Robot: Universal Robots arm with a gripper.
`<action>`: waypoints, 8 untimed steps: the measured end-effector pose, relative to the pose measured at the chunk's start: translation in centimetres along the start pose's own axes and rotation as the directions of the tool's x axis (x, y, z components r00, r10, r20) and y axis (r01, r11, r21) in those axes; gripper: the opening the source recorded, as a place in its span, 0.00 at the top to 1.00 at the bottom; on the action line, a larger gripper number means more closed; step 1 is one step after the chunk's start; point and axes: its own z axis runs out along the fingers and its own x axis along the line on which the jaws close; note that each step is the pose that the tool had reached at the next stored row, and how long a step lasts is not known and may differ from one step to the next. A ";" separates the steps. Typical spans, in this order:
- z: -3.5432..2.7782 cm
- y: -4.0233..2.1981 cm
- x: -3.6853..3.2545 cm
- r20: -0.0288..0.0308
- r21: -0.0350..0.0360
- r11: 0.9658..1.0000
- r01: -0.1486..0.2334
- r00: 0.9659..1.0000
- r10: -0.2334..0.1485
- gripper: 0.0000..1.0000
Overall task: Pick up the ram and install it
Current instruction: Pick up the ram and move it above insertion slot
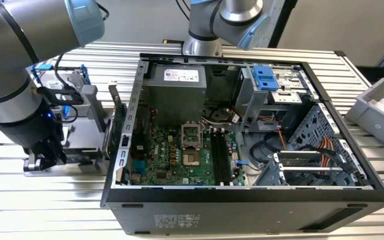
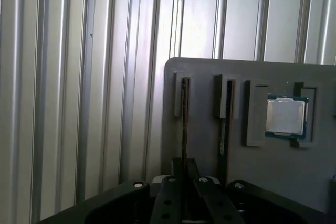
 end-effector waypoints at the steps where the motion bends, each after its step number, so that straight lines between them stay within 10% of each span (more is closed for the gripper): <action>1: -0.08 0.00 0.00 0.000 0.000 1.000 0.000 1.000 0.000 1.00; 8: -0.76 0.00 -0.03 0.000 0.000 1.000 -0.003 1.000 0.003 1.00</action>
